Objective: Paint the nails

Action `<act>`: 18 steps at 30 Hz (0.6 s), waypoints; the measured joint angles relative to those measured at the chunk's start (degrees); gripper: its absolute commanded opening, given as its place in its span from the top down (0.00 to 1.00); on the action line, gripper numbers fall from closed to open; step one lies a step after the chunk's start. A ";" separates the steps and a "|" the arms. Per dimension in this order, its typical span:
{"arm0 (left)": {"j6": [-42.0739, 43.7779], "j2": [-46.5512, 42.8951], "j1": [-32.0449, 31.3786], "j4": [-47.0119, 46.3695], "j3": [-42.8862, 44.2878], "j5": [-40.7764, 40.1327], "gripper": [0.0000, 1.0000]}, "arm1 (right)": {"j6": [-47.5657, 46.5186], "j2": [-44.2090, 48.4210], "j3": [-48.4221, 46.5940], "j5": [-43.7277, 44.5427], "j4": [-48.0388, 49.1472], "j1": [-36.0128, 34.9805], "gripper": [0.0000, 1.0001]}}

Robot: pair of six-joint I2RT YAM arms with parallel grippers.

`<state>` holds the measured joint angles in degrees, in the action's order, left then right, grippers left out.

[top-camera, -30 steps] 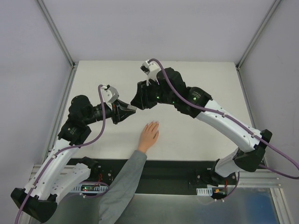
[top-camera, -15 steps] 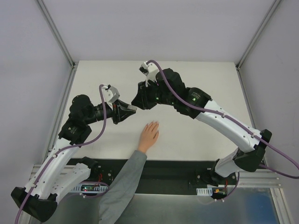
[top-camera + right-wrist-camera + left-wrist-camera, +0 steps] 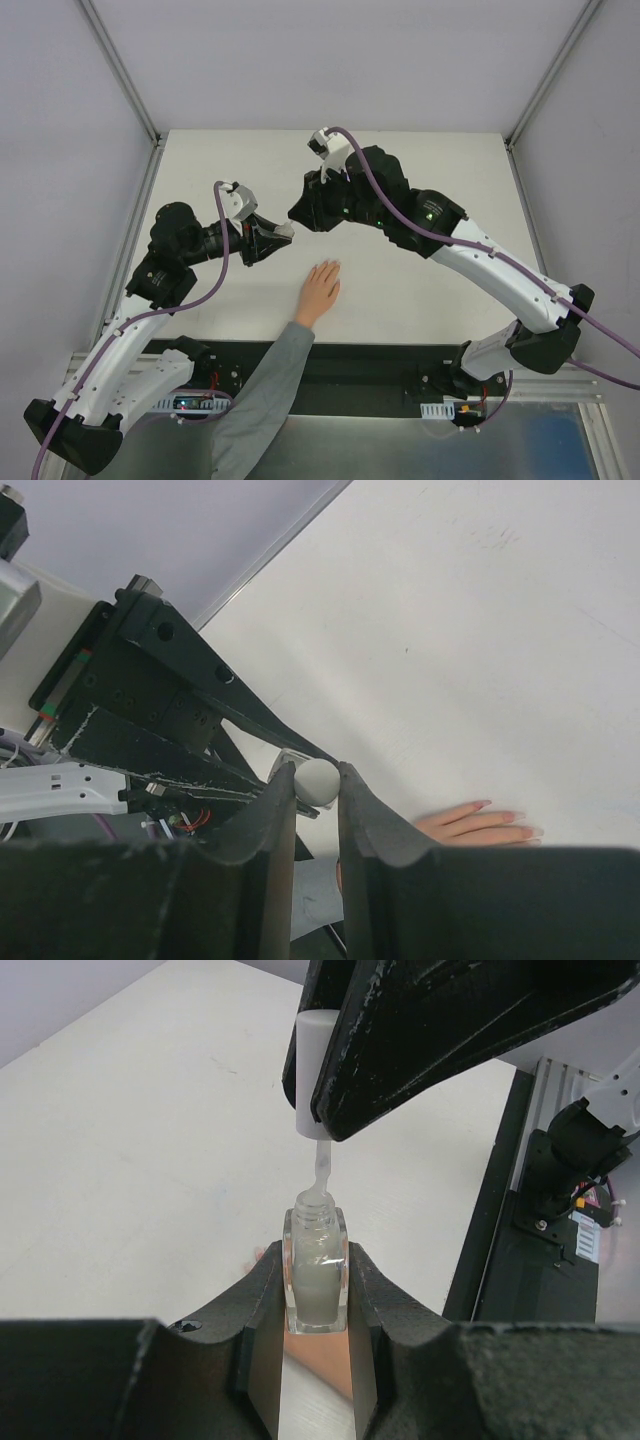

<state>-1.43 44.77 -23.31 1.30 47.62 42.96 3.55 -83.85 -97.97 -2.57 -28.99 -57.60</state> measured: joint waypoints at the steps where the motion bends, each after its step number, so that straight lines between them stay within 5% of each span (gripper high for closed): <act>1: 0.02 0.00 0.00 0.00 0.00 0.00 1.00 | 0.00 0.00 0.11 -0.04 0.07 0.00 0.99; 18: 0.02 0.11 0.00 0.02 -0.02 0.04 1.00 | 0.98 0.02 0.39 -3.17 2.71 0.00 0.99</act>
<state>-1.41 44.88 -23.31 1.32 47.59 43.00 4.54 -83.83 -97.58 -5.74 -26.28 -57.60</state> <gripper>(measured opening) 0.234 0.217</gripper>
